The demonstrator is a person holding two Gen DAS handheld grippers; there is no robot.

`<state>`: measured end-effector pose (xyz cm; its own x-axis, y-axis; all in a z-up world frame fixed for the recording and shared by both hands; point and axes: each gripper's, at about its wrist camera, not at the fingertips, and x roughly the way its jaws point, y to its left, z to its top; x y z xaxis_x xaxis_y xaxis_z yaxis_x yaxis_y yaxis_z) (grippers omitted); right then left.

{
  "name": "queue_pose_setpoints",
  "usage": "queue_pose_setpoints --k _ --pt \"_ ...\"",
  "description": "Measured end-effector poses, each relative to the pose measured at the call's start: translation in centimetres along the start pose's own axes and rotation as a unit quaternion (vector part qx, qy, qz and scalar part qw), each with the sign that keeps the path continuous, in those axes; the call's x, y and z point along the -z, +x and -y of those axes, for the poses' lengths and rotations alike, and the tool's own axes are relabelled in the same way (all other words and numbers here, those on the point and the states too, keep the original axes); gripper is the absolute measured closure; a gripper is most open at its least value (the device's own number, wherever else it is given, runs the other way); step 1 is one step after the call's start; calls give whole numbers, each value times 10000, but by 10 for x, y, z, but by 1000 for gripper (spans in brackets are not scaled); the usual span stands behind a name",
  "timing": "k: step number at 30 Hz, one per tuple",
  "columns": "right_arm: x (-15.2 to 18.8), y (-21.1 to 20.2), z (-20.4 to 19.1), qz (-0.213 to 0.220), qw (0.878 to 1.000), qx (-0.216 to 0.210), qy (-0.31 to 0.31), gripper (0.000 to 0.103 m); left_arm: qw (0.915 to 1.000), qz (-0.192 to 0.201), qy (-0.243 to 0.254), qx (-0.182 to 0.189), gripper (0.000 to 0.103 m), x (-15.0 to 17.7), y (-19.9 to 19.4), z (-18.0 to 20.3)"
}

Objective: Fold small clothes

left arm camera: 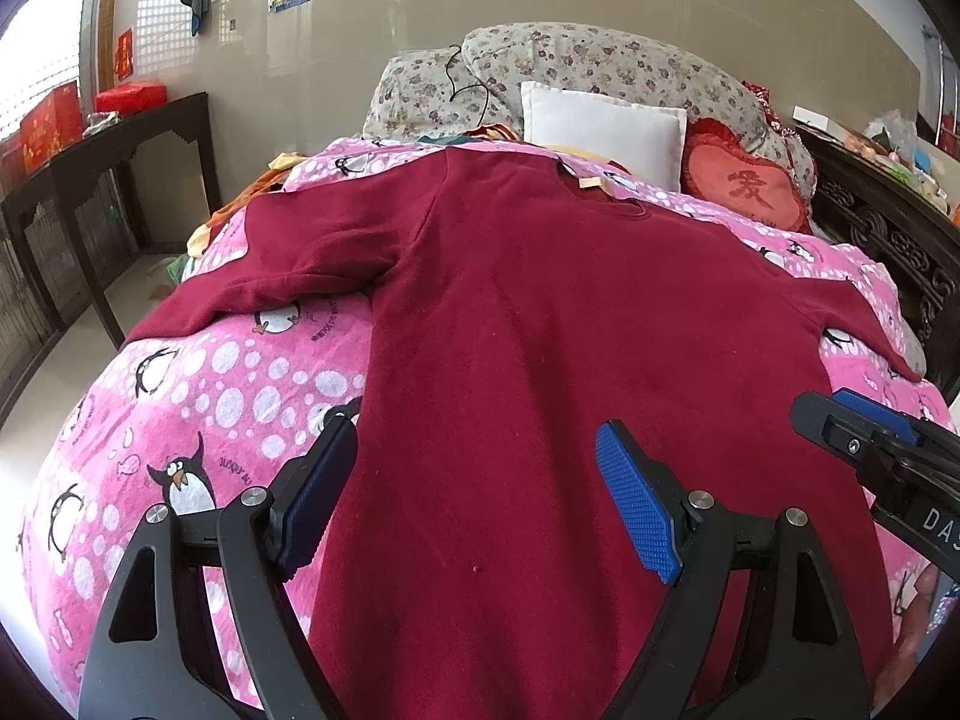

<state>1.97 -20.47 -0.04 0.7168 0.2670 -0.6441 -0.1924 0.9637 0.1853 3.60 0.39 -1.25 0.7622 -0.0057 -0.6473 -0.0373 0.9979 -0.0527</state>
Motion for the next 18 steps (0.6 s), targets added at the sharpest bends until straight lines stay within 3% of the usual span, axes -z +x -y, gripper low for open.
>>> queue_pose_setpoints --k 18 --pt "-9 22 -6 -209 9997 20 -129 55 10000 -74 -40 11 20 -8 12 0"
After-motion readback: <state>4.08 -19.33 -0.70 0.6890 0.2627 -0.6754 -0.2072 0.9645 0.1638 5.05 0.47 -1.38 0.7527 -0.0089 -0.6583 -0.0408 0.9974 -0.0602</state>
